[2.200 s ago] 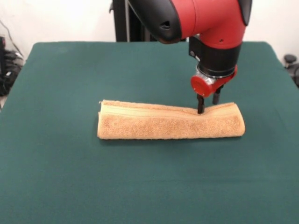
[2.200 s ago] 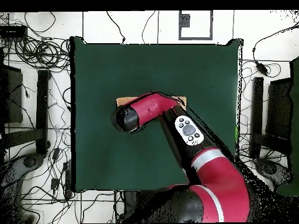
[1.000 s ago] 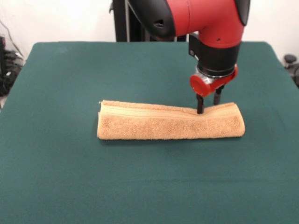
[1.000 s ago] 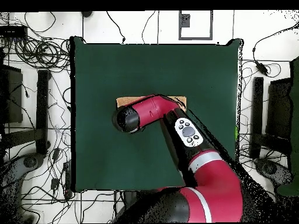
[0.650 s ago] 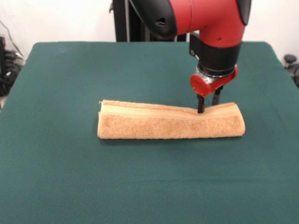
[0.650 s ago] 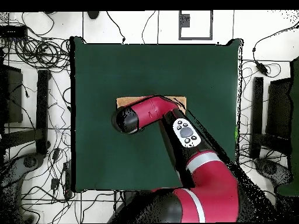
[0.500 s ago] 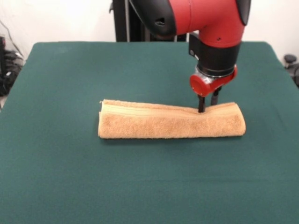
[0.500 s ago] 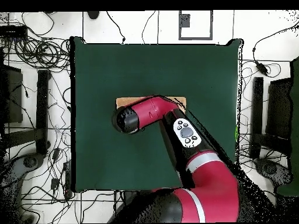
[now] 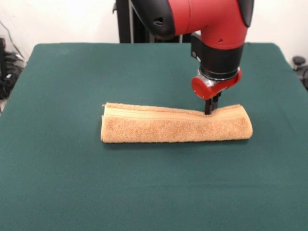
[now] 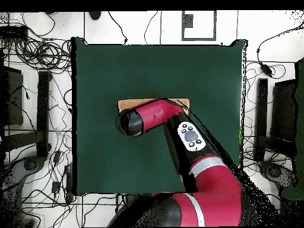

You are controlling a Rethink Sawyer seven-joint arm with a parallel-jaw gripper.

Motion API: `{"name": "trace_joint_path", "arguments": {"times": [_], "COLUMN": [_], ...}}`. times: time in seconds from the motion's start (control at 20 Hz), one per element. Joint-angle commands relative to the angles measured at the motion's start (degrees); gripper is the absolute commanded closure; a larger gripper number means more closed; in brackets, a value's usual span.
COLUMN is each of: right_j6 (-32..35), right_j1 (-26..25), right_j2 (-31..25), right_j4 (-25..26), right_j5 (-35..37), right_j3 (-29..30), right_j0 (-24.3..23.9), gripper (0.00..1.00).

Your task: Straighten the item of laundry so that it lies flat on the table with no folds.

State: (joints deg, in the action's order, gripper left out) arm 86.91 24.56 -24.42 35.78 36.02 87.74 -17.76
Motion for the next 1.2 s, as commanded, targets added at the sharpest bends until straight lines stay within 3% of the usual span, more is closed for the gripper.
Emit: {"name": "trace_joint_path", "arguments": {"times": [0.05, 1.2], "right_j6": [8.28, 3.1], "right_j1": [-4.97, 4.23], "right_j2": [1.28, -0.5], "right_j4": [-1.23, -12.39], "right_j5": [-3.3, 8.05], "right_j3": [1.89, 7.85], "right_j0": [2.89, 0.18], "gripper": [1.0, 1.0]}}
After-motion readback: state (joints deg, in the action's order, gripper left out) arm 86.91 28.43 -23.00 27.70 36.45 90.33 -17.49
